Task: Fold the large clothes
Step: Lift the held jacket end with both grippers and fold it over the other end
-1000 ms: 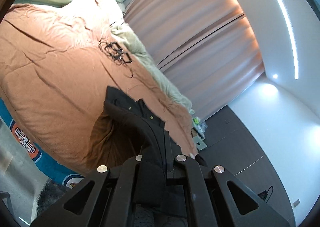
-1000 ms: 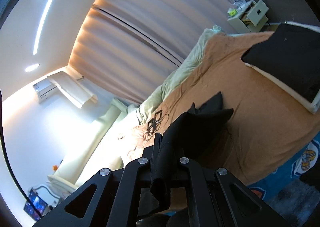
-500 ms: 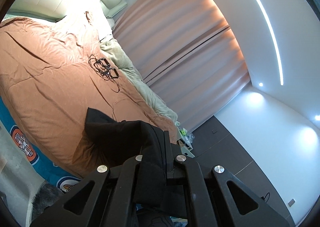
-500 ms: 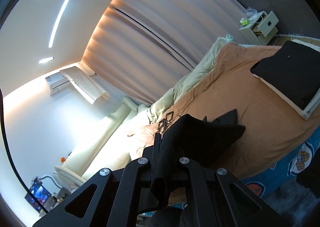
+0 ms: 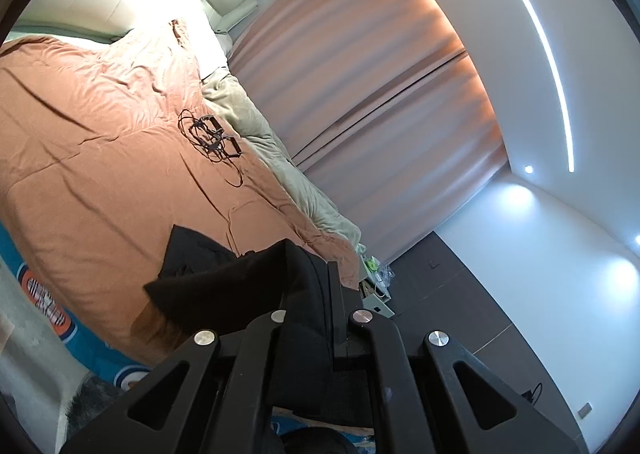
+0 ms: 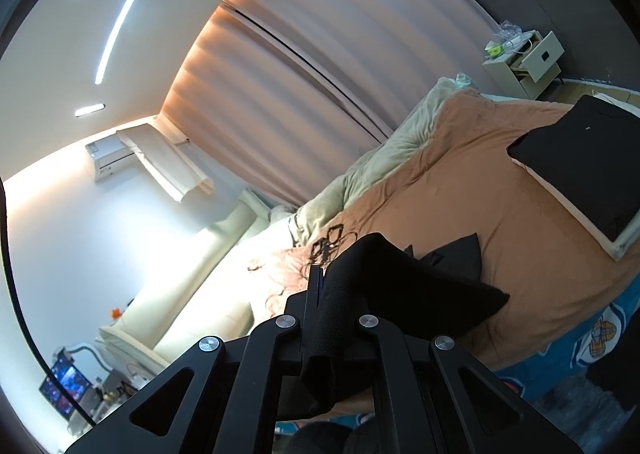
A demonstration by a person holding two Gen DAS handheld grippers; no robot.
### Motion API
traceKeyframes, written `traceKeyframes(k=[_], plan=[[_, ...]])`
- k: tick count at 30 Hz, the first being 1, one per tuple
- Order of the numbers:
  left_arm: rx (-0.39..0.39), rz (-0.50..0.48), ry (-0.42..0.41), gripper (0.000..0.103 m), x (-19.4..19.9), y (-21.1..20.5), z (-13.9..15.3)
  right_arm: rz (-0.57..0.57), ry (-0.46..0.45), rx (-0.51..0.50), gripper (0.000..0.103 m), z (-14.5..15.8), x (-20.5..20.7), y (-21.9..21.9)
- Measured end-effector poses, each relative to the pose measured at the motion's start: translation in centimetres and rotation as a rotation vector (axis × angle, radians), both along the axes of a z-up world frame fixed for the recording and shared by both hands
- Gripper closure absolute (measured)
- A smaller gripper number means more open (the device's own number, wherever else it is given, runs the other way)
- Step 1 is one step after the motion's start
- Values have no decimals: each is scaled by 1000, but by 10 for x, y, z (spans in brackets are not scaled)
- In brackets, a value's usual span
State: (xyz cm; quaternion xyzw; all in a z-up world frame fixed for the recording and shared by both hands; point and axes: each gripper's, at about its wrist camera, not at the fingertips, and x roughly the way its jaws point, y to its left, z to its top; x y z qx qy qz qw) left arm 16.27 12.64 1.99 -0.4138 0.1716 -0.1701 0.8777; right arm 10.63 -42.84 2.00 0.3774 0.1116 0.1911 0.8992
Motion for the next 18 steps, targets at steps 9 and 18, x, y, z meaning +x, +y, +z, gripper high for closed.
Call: traceKeyframes(k=[9, 18], plan=[[42, -23, 50, 98, 87, -5, 4, -30, 57, -20, 99, 11, 75, -9], [96, -10, 121, 98, 180, -5, -5, -59, 140, -168, 99, 33, 171, -3]])
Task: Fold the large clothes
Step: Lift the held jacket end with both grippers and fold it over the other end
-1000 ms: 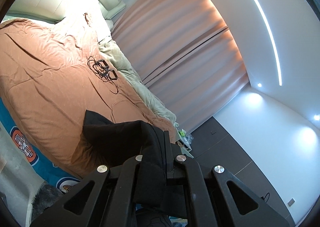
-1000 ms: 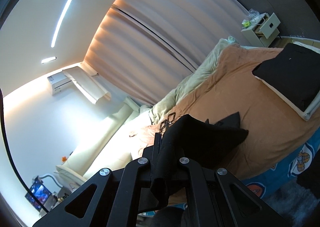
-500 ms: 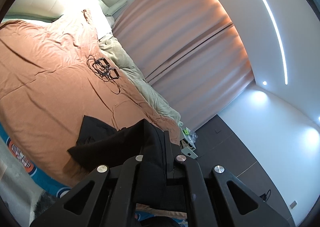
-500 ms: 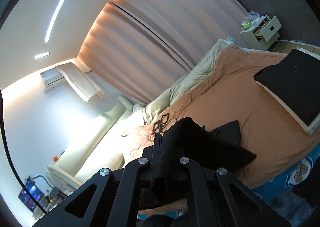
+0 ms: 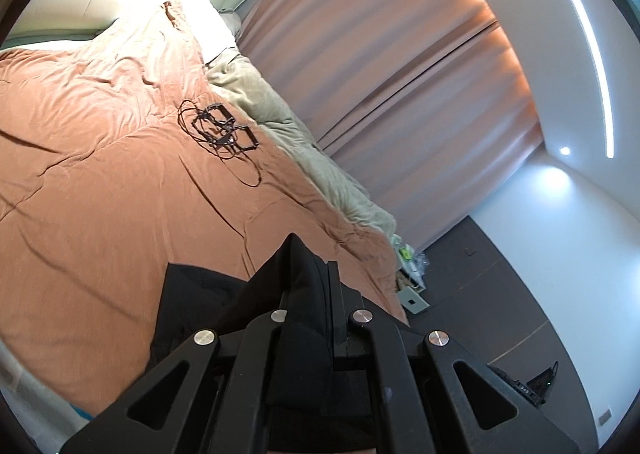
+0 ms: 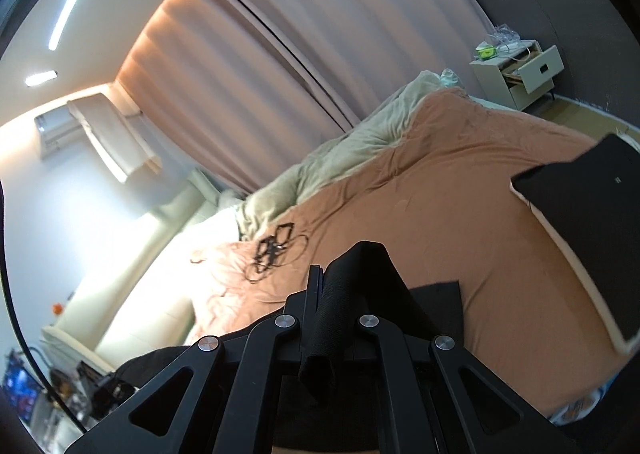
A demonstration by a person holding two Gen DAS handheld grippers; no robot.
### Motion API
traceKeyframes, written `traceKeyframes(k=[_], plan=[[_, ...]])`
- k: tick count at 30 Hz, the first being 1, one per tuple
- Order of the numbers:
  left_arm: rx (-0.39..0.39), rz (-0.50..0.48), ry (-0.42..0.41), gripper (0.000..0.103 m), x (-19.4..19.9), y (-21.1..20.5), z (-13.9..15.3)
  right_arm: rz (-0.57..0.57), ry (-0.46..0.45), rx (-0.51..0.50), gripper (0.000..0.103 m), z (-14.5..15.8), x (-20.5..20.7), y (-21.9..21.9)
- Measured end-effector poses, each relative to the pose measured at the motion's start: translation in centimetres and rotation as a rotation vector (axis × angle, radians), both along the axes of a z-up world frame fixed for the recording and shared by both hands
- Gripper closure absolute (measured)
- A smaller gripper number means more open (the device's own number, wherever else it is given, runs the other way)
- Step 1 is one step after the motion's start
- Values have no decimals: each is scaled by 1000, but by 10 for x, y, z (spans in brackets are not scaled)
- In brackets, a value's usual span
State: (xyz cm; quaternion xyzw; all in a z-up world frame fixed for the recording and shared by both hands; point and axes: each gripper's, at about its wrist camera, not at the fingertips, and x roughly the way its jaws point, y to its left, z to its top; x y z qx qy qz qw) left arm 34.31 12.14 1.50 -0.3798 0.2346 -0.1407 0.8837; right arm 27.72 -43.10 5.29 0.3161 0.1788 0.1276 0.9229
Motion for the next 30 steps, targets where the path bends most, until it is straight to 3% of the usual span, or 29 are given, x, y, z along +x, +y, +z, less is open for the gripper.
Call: traceKeyframes(k=[7, 12, 22, 30], plan=[[43, -4, 91, 98, 70, -6, -23, 5, 56, -38, 99, -3, 63, 9], [41, -14, 169, 98, 117, -8, -53, -6, 115, -36, 99, -22, 105, 9], [29, -13, 379, 98, 181, -15, -140, -23, 294, -12, 99, -94, 177, 7], [5, -37, 464, 98, 209, -17, -182, -51, 406, -18, 98, -141, 209, 5]])
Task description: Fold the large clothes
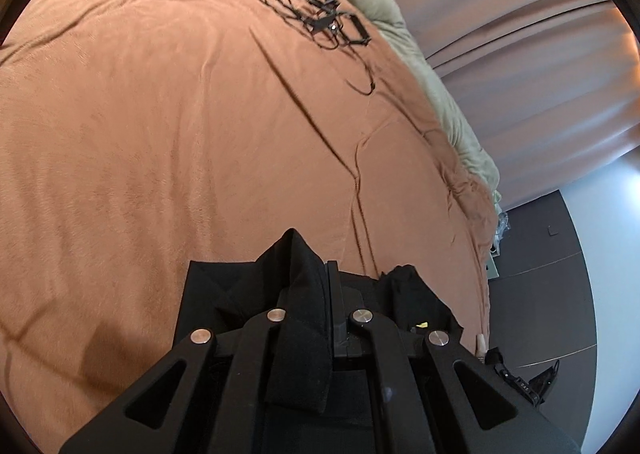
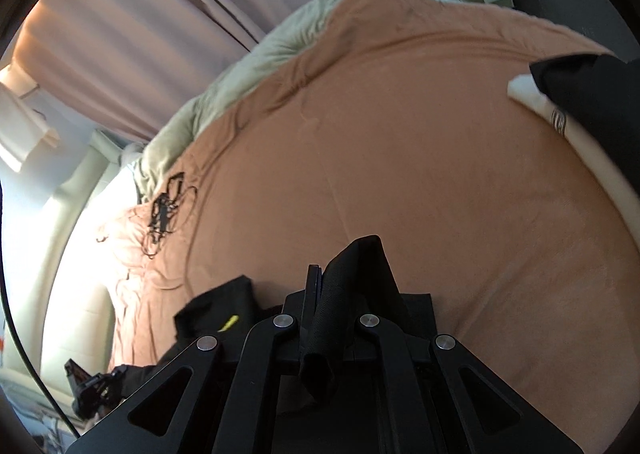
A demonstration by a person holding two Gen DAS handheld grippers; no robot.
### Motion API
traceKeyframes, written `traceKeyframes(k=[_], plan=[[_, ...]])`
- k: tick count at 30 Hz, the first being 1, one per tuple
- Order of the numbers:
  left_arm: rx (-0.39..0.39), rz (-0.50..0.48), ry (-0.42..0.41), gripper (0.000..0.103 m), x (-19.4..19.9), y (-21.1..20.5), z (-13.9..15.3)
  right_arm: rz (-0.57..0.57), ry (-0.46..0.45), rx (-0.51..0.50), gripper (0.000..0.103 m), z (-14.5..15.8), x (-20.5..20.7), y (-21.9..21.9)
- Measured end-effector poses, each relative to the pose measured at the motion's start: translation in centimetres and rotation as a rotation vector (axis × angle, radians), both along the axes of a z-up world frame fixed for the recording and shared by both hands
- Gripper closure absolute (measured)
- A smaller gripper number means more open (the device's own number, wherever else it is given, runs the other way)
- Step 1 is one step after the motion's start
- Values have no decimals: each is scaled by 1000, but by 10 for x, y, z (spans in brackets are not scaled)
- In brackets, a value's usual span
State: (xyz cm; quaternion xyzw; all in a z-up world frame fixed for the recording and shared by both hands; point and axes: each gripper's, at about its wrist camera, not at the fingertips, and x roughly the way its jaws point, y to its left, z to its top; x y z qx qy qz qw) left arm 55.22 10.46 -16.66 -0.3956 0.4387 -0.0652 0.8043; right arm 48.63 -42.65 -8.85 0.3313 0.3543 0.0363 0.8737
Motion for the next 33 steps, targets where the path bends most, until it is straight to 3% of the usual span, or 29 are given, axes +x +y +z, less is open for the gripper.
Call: traceKeyframes(k=[2, 3, 4, 5, 6, 7, 8, 15, 20, 23, 28, 33], plan=[[-18, -9, 13, 97, 7, -1, -4, -7, 17, -9, 97, -6, 7, -1], [-21, -16, 21, 89, 12, -2, -6, -13, 29, -11, 96, -9, 9, -2], [-19, -17, 25, 74, 15, -3, -7, -20, 35, -8, 91, -12, 12, -3], [-14, -14, 19, 63, 17, -4, -5, -31, 39, -6, 77, -15, 14, -6], [-15, -11, 2, 34, 20, -5, -1, -48, 42, -8, 66, -16, 14, -9], [-16, -7, -17, 9, 20, -5, 3, -77, 37, -15, 43, -16, 13, -14], [-10, 4, -46, 8, 19, -6, 10, -98, 25, -19, 34, -14, 10, -18], [37, 0, -80, 7, 10, -8, 31, -97, -20, -83, 34, 6, -13, -28], [140, -17, -65, 7, -11, -10, 32, -75, 6, -133, 34, 4, -27, -27], [197, -31, -60, 14, -31, -8, 30, -49, 35, -161, 34, -5, -39, -26], [266, -49, -12, 33, -65, -1, 18, -3, 95, -191, 34, -26, -62, -21], [272, -63, 31, 36, -99, 5, 2, 44, 153, -181, 34, -55, -84, -14]])
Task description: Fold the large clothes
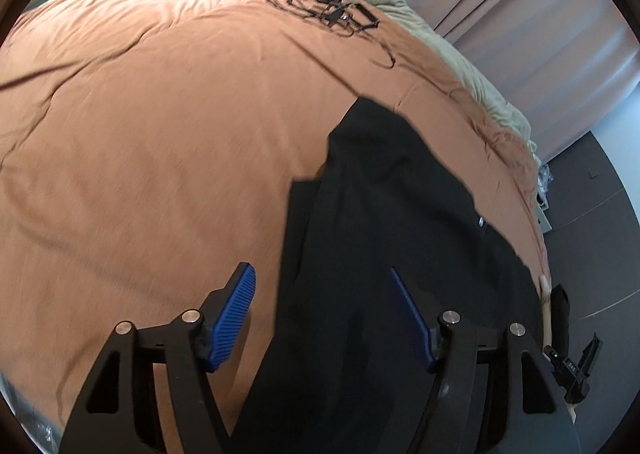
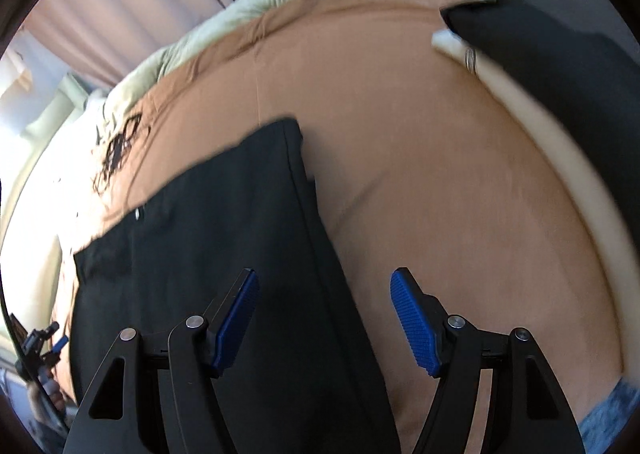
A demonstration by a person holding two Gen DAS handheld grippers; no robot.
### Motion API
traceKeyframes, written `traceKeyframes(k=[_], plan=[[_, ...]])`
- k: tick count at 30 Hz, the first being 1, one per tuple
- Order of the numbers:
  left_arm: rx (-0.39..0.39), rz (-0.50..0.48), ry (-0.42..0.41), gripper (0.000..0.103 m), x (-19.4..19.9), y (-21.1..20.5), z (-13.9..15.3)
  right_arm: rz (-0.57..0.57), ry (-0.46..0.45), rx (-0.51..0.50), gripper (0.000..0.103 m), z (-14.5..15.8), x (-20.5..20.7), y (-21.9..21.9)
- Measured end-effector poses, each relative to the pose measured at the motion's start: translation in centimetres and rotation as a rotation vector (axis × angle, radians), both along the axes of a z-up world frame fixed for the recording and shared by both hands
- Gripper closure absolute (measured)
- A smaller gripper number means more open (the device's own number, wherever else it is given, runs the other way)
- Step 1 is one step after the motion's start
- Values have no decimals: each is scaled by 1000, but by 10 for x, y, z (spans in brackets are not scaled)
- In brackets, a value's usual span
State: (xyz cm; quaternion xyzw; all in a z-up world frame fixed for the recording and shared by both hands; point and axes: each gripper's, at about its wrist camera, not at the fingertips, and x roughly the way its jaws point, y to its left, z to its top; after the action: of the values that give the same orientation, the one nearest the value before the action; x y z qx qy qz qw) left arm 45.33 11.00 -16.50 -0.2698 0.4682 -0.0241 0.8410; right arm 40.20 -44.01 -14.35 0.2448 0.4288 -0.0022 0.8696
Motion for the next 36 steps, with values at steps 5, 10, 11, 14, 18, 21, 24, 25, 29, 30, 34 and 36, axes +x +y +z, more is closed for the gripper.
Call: traceKeyframes(k=[5, 10, 11, 14, 18, 21, 24, 25, 29, 30, 34, 36], plan=[[8, -4, 33, 46, -36, 3, -15, 40, 57, -14, 34, -24, -19, 12], [-24, -24, 53, 72, -62, 4, -31, 68, 49, -21, 82, -30, -38, 18], [-21, -31, 57, 73, -65, 3, -33, 76, 43, -20, 91, -31, -42, 19], [-16, -17, 49, 73, -75, 4, -32, 32, 46, -79, 100, -31, -51, 17], [-36, -15, 38, 73, -85, 10, -25, -22, 41, -62, 100, -32, -68, 4], [-88, -4, 20, 73, -95, 18, -24, -23, 16, -108, 99, -18, -80, 9], [-118, 11, 31, 54, -103, 22, -28, -21, -17, -126, 79, 3, -91, 17], [-116, 22, 36, 34, -106, 22, -29, -18, -37, -133, 59, 10, -93, 21], [-166, 48, 4, 25, -120, 22, -34, 53, -114, -176, 40, 40, -94, 54], [-178, 54, 3, 25, -122, 23, -36, 83, -122, -181, 40, 44, -93, 65], [-203, 67, -9, 25, -125, 20, -40, 221, -112, -186, 40, 47, -72, 124], [-204, 80, -18, 25, -128, 19, -41, 281, -104, -180, 41, 44, -61, 150]])
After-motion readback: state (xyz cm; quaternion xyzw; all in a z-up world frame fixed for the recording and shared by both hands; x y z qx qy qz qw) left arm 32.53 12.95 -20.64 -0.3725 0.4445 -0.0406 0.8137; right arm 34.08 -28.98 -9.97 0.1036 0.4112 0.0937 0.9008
